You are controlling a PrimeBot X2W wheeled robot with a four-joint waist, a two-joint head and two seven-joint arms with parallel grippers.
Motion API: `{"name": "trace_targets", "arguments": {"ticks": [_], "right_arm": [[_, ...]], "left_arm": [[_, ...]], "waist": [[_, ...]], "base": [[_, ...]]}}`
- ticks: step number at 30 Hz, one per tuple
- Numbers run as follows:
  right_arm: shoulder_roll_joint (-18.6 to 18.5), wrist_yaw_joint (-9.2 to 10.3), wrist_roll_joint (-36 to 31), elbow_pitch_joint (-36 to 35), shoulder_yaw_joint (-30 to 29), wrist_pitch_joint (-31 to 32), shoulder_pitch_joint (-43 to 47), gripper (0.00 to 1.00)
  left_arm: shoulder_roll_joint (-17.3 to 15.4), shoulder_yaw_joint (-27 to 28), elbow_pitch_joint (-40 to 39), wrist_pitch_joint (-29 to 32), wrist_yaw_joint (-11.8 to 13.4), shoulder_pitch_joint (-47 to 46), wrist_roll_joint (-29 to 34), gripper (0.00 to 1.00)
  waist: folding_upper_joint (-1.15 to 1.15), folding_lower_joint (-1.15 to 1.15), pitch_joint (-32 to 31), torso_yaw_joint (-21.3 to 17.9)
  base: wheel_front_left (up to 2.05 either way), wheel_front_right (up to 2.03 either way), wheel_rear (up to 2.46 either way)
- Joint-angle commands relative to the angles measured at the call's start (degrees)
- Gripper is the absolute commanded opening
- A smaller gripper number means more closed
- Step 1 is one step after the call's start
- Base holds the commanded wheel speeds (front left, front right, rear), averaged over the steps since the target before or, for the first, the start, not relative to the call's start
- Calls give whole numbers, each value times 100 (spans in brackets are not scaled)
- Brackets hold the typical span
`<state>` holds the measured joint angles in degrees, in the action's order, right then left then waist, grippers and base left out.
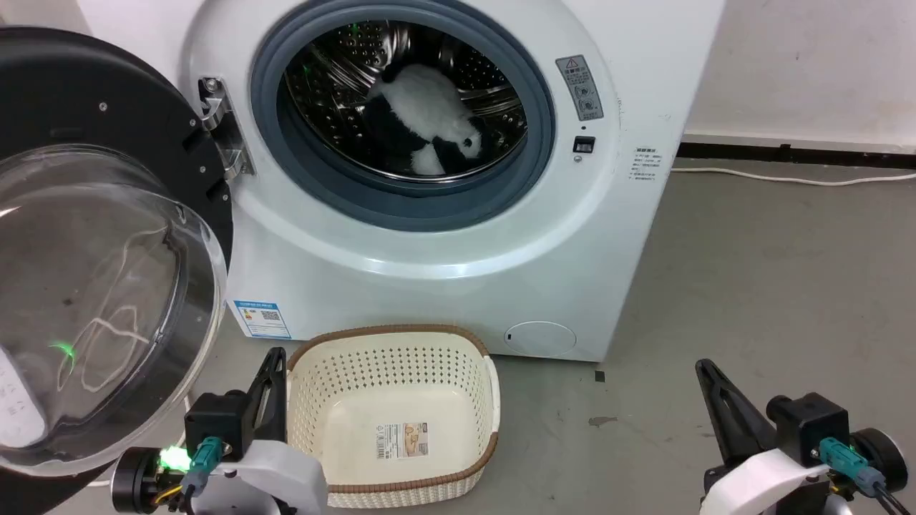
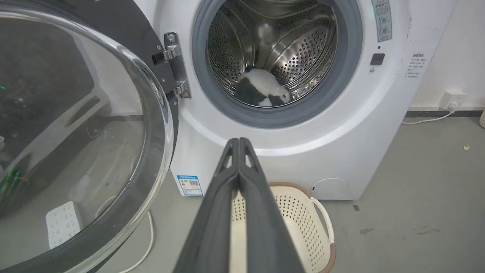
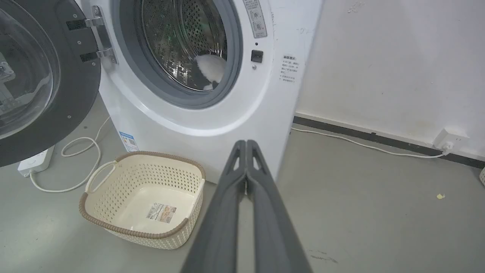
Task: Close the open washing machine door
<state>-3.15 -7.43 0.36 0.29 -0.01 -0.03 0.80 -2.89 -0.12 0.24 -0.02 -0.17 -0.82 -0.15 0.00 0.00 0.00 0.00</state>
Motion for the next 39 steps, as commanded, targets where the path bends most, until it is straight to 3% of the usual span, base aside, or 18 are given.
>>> {"name": "trace_targets", "arguments": {"ticks": [1,39], "right_arm": [[27,-6,-36,-29,1,3,-80,0],[27,-6,-36,-29,1,3,-80,0]], "left_arm": [[2,12,-24,2,17,82,15,0],[2,12,-24,2,17,82,15,0]], "waist": [[0,0,0,0],[0,0,0,0]], "base": [[0,0,0],[0,0,0]]}}
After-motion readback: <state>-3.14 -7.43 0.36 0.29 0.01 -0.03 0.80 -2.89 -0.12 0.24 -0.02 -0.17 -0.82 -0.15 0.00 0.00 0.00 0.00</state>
